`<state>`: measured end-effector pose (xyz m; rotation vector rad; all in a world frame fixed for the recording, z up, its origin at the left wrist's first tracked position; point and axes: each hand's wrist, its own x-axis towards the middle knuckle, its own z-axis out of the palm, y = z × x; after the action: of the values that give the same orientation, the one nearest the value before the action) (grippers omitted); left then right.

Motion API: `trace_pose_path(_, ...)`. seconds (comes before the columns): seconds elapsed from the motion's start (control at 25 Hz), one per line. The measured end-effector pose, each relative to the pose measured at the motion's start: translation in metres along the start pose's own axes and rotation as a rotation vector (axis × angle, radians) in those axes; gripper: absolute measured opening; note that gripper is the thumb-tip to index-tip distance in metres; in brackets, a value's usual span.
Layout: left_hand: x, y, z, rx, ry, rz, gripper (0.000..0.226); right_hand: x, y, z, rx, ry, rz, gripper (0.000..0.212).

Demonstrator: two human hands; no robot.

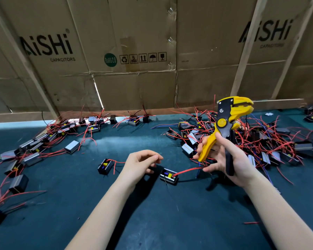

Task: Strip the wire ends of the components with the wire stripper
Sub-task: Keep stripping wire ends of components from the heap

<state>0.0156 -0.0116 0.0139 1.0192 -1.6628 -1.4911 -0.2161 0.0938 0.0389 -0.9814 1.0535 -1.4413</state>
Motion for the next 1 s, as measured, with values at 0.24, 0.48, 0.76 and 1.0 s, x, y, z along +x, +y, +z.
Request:
trace_pose_path(0.24, 0.002, -0.003, -0.002, 0.028, 0.000, 0.020, 0.017, -0.001, 0.001, 0.001, -0.007, -0.019, 0.000, 0.051)
trace_pose_path(0.48, -0.005, 0.004, -0.008, 0.351, -0.322, 0.203, 0.028, -0.002, 0.000, 0.002, -0.005, -0.029, -0.007, 0.054)
trace_pose_path(0.76, -0.010, 0.010, -0.007, 0.759, -0.395, 0.442, 0.039, -0.003, -0.001, 0.001, 0.007, -0.022, -0.008, 0.054)
trace_pose_path(1.0, 0.005, 0.013, -0.015, 0.946, -0.174, 0.336, 0.018, -0.003, 0.000, 0.000, 0.014, -0.009, -0.009, 0.043)
